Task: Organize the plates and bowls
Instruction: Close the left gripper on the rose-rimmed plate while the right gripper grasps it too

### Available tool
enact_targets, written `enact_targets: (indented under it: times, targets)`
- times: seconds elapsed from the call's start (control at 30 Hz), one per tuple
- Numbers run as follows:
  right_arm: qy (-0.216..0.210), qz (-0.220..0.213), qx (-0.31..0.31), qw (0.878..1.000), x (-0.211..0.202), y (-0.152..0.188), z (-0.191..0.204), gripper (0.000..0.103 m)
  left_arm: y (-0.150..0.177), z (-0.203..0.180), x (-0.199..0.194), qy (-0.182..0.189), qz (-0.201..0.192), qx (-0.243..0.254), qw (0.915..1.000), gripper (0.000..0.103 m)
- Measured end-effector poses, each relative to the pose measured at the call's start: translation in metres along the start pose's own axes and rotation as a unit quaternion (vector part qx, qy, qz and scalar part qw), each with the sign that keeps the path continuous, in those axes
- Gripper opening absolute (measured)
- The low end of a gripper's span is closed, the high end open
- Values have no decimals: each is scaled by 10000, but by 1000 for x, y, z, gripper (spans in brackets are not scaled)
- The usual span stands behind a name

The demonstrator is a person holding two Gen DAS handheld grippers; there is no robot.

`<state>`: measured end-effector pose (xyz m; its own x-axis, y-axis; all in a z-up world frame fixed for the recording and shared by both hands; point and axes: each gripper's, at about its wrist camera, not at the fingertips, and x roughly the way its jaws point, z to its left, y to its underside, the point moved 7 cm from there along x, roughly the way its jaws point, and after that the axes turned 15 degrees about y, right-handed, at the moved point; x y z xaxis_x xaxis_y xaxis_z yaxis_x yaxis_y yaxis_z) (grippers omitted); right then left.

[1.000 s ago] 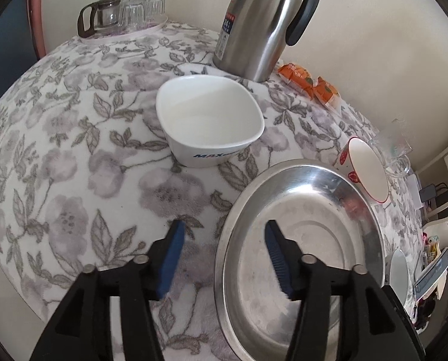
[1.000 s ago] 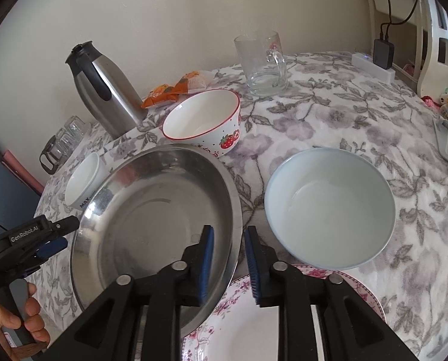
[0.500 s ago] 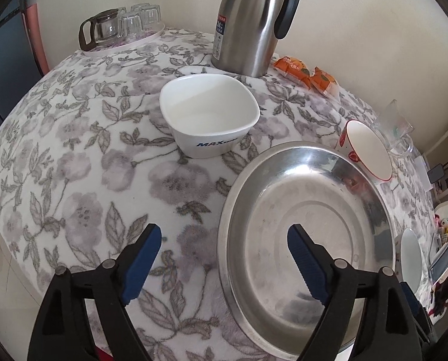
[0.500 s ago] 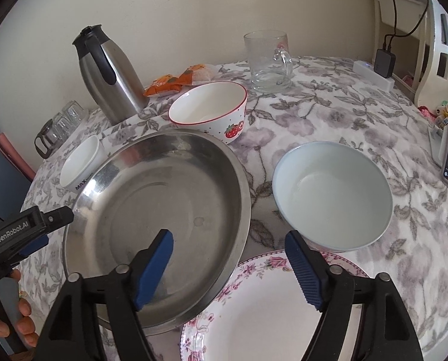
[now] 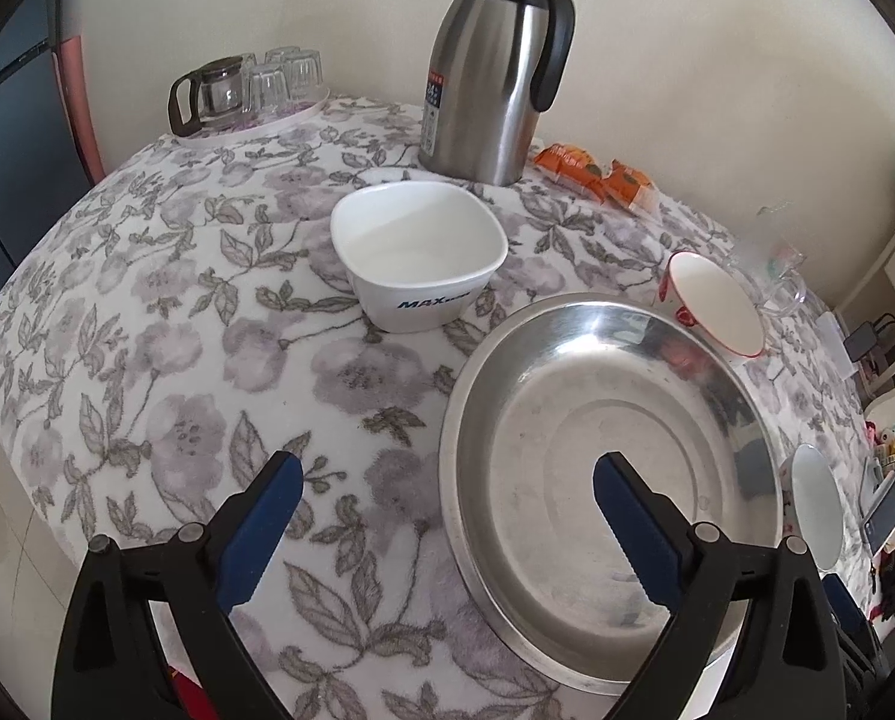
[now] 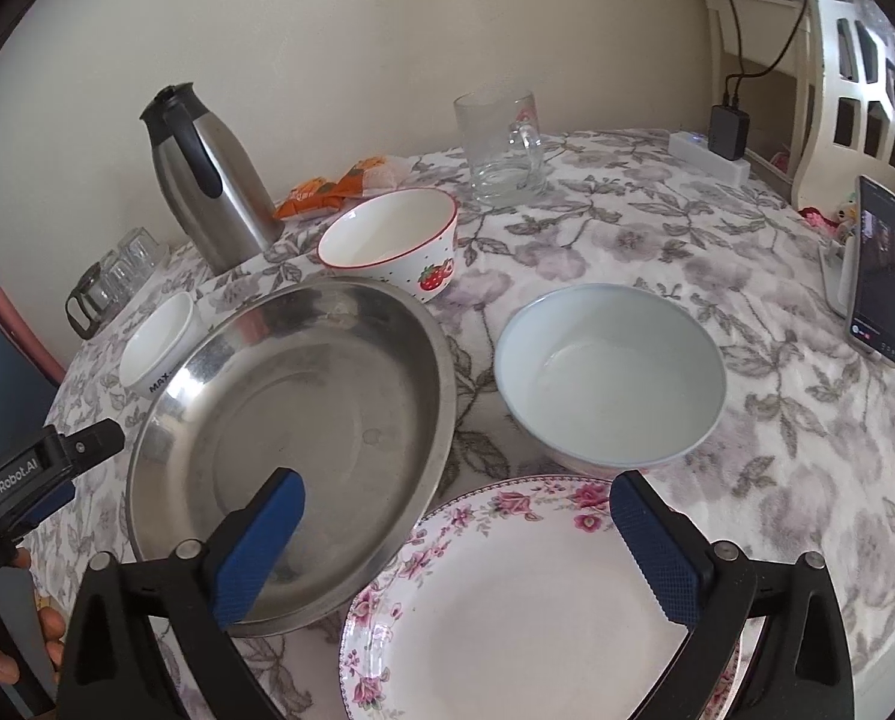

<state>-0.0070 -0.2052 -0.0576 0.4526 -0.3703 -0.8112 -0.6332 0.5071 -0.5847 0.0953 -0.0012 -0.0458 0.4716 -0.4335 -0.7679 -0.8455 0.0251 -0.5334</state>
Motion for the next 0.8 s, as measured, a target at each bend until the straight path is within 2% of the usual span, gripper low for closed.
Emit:
enact_targets:
  times: [0.27, 0.53, 0.8]
  targets:
    - [237, 28, 248, 9994, -6, 4, -28, 103, 0, -28, -20, 325, -465, 408, 9976, 98]
    - [363, 268, 547, 9975, -4, 15, -66, 103, 21, -65, -20, 935, -37, 538, 9942, 98]
    - [360, 574, 853, 9940, 4, 25, -97, 103, 54, -94, -18, 1120, 569, 532, 9906, 98]
